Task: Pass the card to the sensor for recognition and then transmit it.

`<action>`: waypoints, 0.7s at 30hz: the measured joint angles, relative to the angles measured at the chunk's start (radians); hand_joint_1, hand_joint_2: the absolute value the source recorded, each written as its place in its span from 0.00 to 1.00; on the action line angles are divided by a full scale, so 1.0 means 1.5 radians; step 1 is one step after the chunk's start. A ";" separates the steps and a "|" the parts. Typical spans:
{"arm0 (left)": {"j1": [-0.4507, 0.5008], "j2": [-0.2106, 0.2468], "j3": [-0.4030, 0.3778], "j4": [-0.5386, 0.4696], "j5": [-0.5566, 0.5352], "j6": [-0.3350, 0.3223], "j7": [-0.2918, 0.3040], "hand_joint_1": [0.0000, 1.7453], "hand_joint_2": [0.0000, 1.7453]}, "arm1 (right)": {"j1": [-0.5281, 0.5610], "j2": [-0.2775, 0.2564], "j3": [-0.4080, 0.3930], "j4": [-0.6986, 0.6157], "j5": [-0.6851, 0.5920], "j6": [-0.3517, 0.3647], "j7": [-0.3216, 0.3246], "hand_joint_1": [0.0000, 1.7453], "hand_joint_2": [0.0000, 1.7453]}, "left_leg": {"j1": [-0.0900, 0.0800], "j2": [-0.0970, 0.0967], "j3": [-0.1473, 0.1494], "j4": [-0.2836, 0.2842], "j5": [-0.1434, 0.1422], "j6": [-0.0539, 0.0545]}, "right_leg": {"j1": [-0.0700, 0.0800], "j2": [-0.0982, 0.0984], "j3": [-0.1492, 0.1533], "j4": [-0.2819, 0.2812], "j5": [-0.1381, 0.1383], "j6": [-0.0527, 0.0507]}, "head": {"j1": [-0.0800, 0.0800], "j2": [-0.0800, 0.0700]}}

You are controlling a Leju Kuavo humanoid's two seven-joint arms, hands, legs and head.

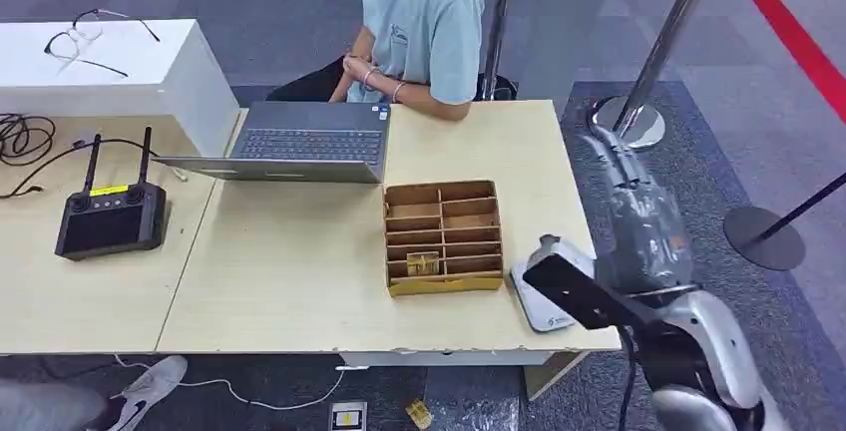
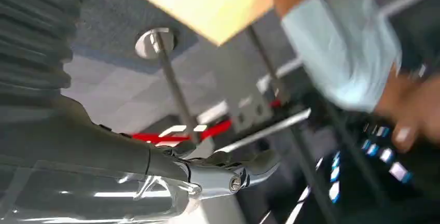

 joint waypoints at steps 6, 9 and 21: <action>-0.001 0.002 -0.012 0.000 -0.015 -0.006 -0.005 0.00 1.00 | -0.105 -0.010 0.106 0.094 -0.047 0.048 -0.023 0.00 1.00 | 0.000 0.000 -0.001 0.000 0.000 0.000 | 0.000 0.000 -0.001 0.000 0.000 0.000 | 0.000 0.000; -0.001 0.003 -0.019 0.000 -0.021 -0.009 -0.005 0.00 1.00 | -0.147 -0.009 0.148 0.148 -0.058 0.049 -0.041 0.00 1.00 | 0.000 0.000 -0.001 0.000 0.000 0.000 | 0.000 0.000 -0.001 0.000 0.000 0.000 | 0.000 0.000; -0.002 0.005 -0.036 0.000 -0.035 -0.008 -0.010 0.00 1.00 | -0.216 0.045 0.246 0.372 -0.052 -0.033 -0.109 0.01 1.00 | 0.000 0.000 -0.001 0.000 0.000 0.000 | 0.001 0.000 -0.001 0.000 0.000 0.000 | 0.000 0.000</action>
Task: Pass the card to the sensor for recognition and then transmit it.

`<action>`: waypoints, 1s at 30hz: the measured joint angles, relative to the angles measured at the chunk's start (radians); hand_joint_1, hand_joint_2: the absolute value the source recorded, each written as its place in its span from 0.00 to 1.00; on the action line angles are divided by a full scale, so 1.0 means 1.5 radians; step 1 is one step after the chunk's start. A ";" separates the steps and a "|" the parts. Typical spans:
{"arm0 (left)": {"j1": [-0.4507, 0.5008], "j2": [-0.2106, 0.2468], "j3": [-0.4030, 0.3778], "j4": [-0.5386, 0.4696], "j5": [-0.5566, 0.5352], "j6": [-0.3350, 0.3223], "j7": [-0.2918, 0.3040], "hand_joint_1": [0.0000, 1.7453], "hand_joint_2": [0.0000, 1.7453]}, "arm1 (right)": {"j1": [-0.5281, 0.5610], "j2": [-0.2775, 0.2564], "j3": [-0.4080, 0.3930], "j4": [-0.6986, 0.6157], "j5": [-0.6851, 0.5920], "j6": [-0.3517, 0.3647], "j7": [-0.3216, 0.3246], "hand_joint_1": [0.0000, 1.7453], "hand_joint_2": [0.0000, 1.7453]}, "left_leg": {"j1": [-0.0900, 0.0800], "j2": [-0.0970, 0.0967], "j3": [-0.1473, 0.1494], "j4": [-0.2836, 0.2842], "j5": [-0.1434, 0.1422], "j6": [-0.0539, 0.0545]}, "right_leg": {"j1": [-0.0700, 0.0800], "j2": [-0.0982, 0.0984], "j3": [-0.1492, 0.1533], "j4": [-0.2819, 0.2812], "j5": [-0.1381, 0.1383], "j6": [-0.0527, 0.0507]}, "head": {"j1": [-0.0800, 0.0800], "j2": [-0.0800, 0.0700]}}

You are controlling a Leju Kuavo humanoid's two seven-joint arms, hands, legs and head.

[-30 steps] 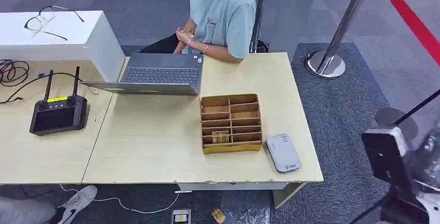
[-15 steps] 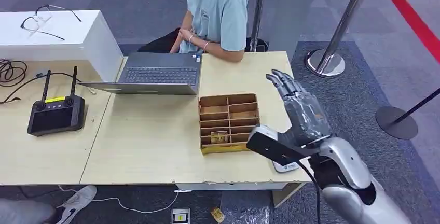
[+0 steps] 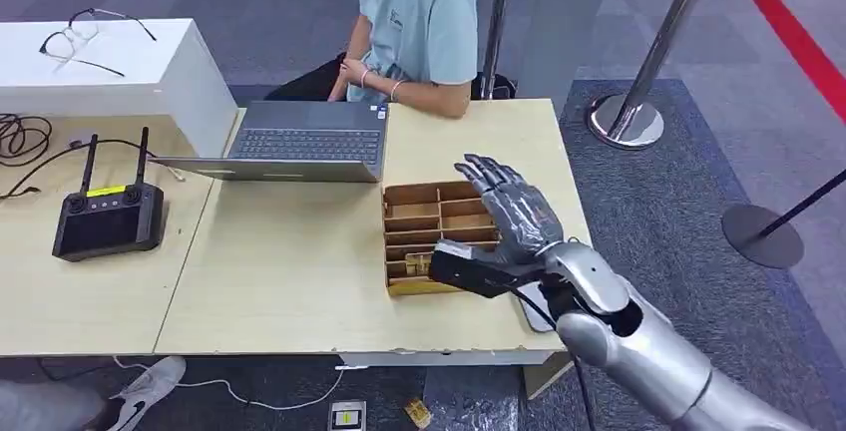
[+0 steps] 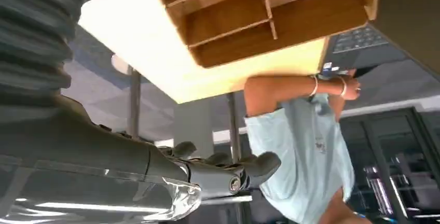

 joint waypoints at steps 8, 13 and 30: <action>0.000 0.001 0.000 0.000 -0.002 -0.005 0.008 0.00 1.00 | 0.000 0.026 0.024 0.082 0.012 -0.034 -0.011 0.05 1.00 | 0.000 0.000 0.000 0.000 0.000 0.000 | 0.000 0.000 0.000 0.000 0.000 0.000 | 0.000 0.000; 0.000 0.001 -0.001 0.000 -0.003 -0.006 0.010 0.00 1.00 | 0.005 0.034 0.038 0.113 0.011 -0.046 -0.018 0.09 1.00 | 0.000 0.000 0.000 0.000 0.000 0.000 | 0.000 0.000 0.000 0.000 0.000 0.000 | 0.000 0.000; 0.001 0.001 -0.009 0.000 -0.004 -0.006 0.016 0.00 1.00 | 0.006 0.078 0.074 0.160 0.020 -0.059 -0.041 0.13 1.00 | 0.000 0.000 0.000 0.000 0.000 0.000 | 0.000 0.000 0.000 0.000 0.000 0.000 | 0.000 0.000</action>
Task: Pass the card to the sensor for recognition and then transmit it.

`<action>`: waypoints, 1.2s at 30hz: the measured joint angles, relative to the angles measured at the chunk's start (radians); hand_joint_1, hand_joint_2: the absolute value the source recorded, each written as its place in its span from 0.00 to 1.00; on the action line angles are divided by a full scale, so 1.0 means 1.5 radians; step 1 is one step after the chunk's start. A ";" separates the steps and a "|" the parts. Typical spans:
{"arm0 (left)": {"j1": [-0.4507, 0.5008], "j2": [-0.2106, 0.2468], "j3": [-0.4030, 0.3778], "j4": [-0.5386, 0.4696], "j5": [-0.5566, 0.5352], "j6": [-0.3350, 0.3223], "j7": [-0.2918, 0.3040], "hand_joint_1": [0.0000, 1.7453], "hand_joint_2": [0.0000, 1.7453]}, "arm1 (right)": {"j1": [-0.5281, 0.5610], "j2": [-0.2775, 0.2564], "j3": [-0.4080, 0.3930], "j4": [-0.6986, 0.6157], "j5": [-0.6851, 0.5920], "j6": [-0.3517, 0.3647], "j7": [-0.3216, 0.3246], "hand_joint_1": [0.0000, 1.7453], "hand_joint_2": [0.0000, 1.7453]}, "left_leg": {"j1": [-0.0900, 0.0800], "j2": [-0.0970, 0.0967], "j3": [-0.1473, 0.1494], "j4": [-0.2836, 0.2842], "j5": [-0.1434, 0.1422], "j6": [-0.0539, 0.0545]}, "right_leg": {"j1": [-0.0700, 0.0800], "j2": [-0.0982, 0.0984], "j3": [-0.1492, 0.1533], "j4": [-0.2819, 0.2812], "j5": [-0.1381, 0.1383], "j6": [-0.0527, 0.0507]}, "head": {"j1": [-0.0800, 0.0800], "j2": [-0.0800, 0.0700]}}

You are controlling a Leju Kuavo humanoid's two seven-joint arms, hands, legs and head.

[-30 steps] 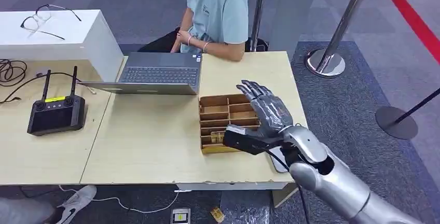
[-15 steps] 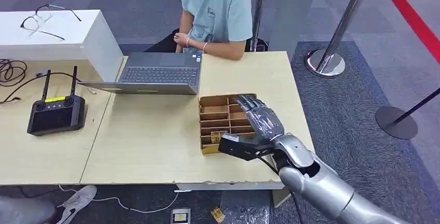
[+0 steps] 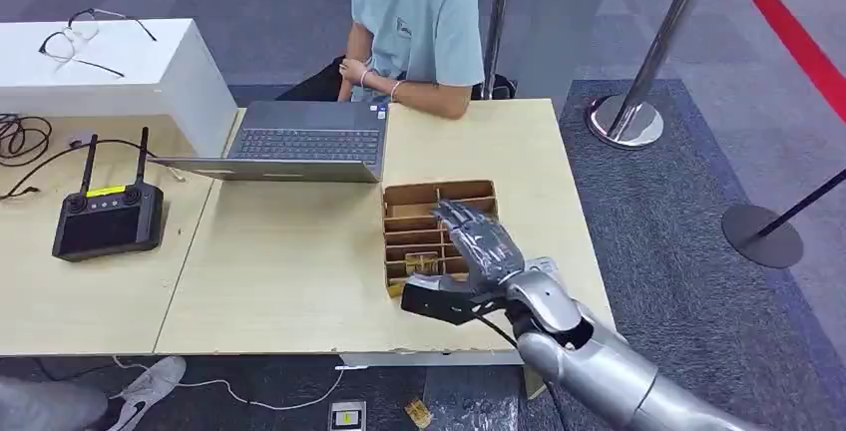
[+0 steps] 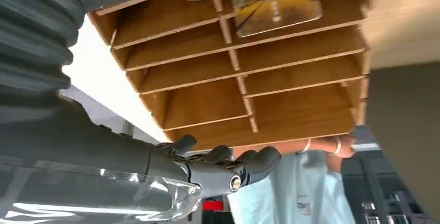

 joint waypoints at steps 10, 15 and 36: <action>0.000 0.000 -0.003 0.000 -0.001 0.001 0.003 0.00 1.00 | -0.012 0.037 0.011 0.004 -0.033 -0.004 -0.015 0.22 1.00 | 0.000 0.000 0.000 0.000 0.000 0.000 | 0.000 0.000 0.000 0.000 0.000 0.000 | 0.000 0.000; 0.000 0.000 -0.003 0.000 0.000 0.002 0.003 0.00 1.00 | -0.015 0.044 0.012 0.027 -0.069 -0.008 -0.027 0.21 1.00 | 0.000 0.000 0.000 0.000 0.000 0.000 | 0.000 0.000 0.000 0.000 0.000 0.000 | 0.000 0.000; 0.001 0.000 -0.003 0.000 0.004 0.000 0.006 0.00 1.00 | -0.014 0.050 0.018 0.128 -0.092 -0.010 -0.033 0.12 1.00 | 0.000 0.000 0.000 0.000 0.000 0.000 | 0.000 0.000 0.000 0.000 0.000 0.000 | 0.000 0.000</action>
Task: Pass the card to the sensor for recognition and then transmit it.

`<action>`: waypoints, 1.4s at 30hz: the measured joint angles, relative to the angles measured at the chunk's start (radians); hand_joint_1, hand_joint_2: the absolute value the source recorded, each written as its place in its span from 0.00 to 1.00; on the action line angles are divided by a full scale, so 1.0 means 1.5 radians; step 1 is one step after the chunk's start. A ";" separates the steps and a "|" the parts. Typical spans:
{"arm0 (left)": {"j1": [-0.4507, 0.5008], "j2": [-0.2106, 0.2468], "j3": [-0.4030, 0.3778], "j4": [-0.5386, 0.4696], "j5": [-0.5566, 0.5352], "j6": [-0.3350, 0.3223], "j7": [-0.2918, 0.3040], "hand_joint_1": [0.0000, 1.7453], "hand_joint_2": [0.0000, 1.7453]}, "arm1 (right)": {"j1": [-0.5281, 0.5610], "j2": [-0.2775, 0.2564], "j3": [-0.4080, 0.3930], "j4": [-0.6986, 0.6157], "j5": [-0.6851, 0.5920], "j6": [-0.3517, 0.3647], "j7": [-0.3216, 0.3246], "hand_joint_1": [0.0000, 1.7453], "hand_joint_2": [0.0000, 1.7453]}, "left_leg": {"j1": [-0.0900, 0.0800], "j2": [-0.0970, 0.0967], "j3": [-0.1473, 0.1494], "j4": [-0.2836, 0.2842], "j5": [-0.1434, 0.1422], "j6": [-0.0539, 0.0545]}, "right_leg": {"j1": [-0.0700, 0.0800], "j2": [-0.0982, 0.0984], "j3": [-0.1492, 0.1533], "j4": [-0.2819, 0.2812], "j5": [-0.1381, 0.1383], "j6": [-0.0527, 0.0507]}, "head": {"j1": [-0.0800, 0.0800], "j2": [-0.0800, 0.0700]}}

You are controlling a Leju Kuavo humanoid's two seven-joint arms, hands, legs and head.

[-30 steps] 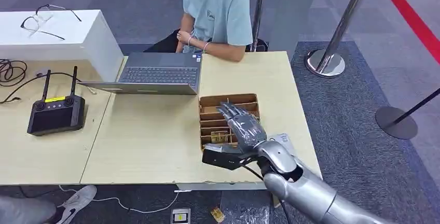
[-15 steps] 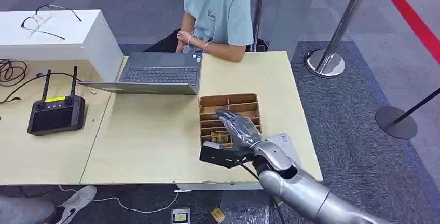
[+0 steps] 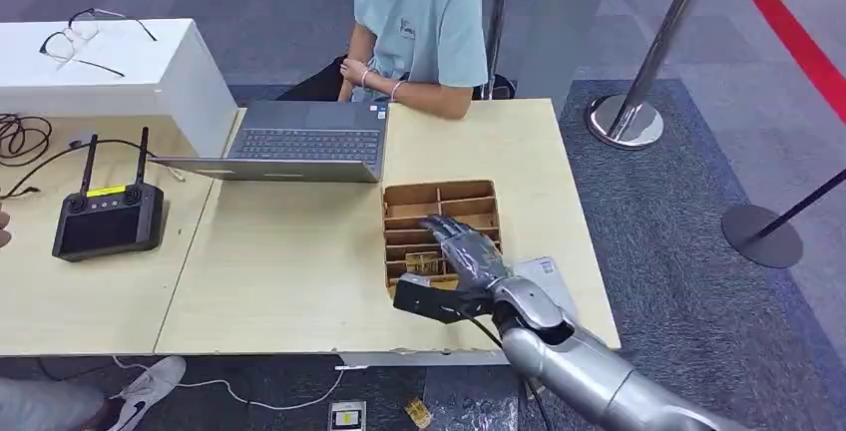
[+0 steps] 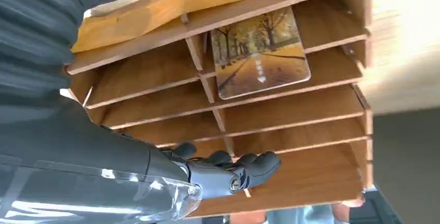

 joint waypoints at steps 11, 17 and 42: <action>0.001 -0.001 0.000 0.000 0.000 0.001 -0.002 0.00 1.00 | 0.000 0.000 0.003 0.011 -0.004 -0.004 0.000 0.15 1.00 | 0.000 0.000 0.000 0.000 0.000 0.000 | 0.000 0.000 0.000 0.000 0.000 0.000 | 0.000 0.000; 0.001 -0.001 0.000 0.000 0.001 0.002 -0.003 0.00 1.00 | 0.000 0.000 0.003 0.010 -0.005 -0.017 0.000 0.22 1.00 | 0.000 0.000 0.001 0.000 0.000 0.000 | 0.000 0.000 0.000 0.000 0.000 0.000 | 0.000 0.000; 0.001 -0.003 0.000 0.000 -0.002 0.002 -0.004 0.00 1.00 | -0.009 0.016 0.008 -0.058 0.031 -0.022 0.008 0.47 1.00 | 0.000 0.000 0.000 0.000 0.000 0.000 | 0.000 0.000 0.000 0.000 0.000 0.000 | 0.000 0.000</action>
